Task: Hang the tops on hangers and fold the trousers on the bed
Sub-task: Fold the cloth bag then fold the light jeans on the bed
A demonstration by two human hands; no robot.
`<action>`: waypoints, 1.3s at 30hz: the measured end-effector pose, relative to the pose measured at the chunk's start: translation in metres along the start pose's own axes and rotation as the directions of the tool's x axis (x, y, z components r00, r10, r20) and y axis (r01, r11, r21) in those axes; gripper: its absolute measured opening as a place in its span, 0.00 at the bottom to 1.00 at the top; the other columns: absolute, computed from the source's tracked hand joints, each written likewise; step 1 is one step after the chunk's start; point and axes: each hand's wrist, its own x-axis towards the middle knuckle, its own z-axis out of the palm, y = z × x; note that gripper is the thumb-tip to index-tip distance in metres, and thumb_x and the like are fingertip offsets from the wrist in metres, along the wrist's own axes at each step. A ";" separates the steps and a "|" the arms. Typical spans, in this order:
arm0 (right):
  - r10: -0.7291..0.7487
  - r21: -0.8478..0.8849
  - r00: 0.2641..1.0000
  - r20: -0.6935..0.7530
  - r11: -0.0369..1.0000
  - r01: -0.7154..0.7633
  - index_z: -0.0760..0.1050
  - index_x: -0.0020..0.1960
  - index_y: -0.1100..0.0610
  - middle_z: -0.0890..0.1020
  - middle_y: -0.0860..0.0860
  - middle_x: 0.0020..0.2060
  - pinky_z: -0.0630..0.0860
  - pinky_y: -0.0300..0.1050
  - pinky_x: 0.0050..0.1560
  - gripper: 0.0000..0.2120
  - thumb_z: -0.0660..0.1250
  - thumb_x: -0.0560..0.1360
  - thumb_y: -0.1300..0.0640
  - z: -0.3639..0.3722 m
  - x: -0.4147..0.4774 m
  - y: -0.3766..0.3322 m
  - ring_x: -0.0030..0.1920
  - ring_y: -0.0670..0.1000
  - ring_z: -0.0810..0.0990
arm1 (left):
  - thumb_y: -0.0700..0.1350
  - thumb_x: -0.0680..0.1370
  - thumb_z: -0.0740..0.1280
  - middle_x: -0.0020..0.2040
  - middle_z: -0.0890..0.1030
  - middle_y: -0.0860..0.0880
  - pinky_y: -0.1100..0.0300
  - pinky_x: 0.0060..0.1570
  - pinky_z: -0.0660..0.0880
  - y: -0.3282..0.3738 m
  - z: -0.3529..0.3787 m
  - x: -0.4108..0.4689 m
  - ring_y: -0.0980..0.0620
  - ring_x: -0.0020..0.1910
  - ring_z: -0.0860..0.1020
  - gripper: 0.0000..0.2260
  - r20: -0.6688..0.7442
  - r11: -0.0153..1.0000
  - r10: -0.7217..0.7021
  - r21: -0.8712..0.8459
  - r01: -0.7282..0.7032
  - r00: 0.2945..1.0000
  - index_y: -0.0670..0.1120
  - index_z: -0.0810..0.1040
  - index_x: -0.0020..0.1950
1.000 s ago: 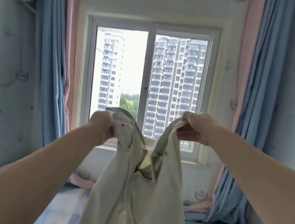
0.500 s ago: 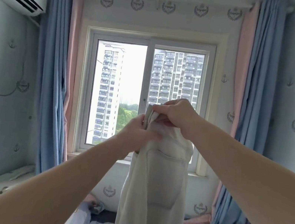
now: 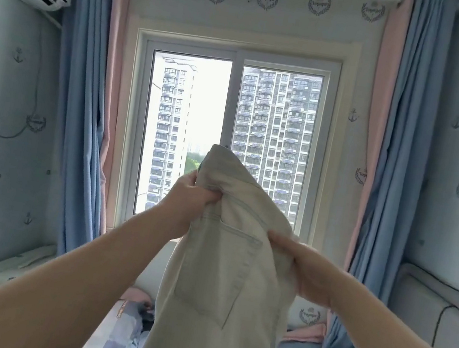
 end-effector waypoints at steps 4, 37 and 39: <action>-0.145 0.099 0.964 -0.225 0.980 0.171 0.78 0.64 0.64 0.85 0.61 0.52 0.84 0.54 0.49 0.19 0.73 0.75 0.57 0.003 0.010 -0.011 0.47 0.60 0.85 | 0.31 0.76 0.70 0.54 0.85 0.39 0.47 0.47 0.83 0.001 -0.018 0.000 0.42 0.47 0.85 0.16 0.056 0.998 -0.054 0.035 0.053 0.997 0.41 0.77 0.62; -0.526 -0.552 0.841 0.129 0.666 0.501 0.79 0.48 0.55 0.83 0.55 0.46 0.80 0.57 0.52 0.04 0.74 0.75 0.59 0.314 -0.142 -0.032 0.45 0.54 0.82 | 0.29 0.70 0.74 0.50 0.85 0.41 0.53 0.49 0.83 0.098 -0.237 -0.202 0.43 0.51 0.84 0.14 0.195 0.883 -0.007 0.461 -0.086 0.981 0.41 0.83 0.53; -0.550 -0.596 0.817 0.173 0.602 0.532 0.79 0.47 0.55 0.82 0.53 0.46 0.81 0.53 0.49 0.03 0.73 0.76 0.59 0.327 -0.143 -0.026 0.44 0.52 0.82 | 0.30 0.68 0.75 0.51 0.85 0.39 0.47 0.52 0.83 0.095 -0.252 -0.211 0.39 0.52 0.84 0.15 0.156 0.876 -0.059 0.483 -0.024 0.986 0.40 0.83 0.53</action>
